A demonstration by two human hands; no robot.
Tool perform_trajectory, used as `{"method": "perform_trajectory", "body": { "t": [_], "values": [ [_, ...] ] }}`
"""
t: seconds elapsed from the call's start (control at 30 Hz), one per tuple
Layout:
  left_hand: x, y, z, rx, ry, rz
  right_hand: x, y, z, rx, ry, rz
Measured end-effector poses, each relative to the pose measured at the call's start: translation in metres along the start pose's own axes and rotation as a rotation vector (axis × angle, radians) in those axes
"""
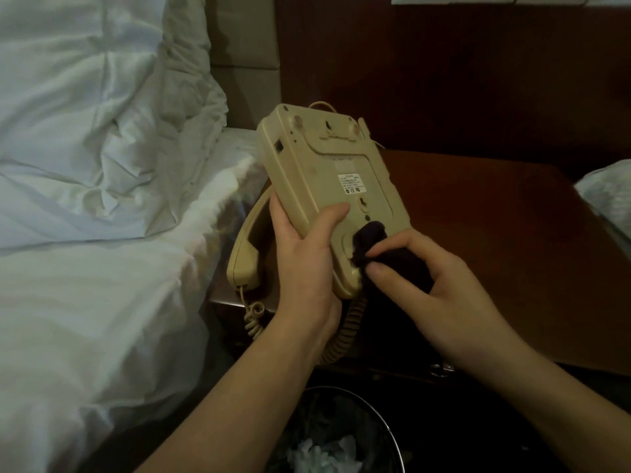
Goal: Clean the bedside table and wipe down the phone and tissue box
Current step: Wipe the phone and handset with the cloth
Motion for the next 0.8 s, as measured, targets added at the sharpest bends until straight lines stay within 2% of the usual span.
{"method": "perform_trajectory", "body": {
  "t": [0.07,0.27,0.4,0.47,0.53,0.63,0.7,0.8],
  "values": [
    [-0.001,-0.001,0.000,0.002,-0.002,-0.002,0.000,-0.002,0.003,-0.080,-0.029,0.000],
    [0.002,-0.006,0.002,0.002,-0.043,-0.051,-0.001,-0.001,0.007,-0.309,-0.101,-0.138],
    [0.002,-0.008,0.005,-0.002,-0.102,-0.028,0.001,-0.042,-0.003,0.077,-0.025,-0.331],
    [0.005,-0.008,0.006,-0.011,-0.139,0.015,-0.003,-0.057,0.001,0.118,-0.049,-0.361],
    [0.008,-0.006,0.009,-0.021,-0.184,0.064,-0.011,-0.056,0.015,-0.016,-0.181,-0.326],
    [0.007,0.001,0.013,0.008,-0.221,0.131,-0.019,-0.014,0.025,-0.443,-0.344,-0.089],
    [0.005,0.005,0.013,0.045,-0.204,0.158,-0.016,0.000,0.018,-0.618,-0.353,-0.017],
    [0.007,0.006,0.010,0.076,-0.167,0.165,-0.005,-0.023,0.007,-0.645,-0.279,-0.077]
  ]
}}
Point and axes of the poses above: each hand's wrist, its own x-axis towards the middle knuckle, its own y-axis out of the palm, z = x × y, the point moved 8 cm from there along x, towards the middle knuckle, and after that the axes turned 11 degrees about x, right-handed, at the moved point
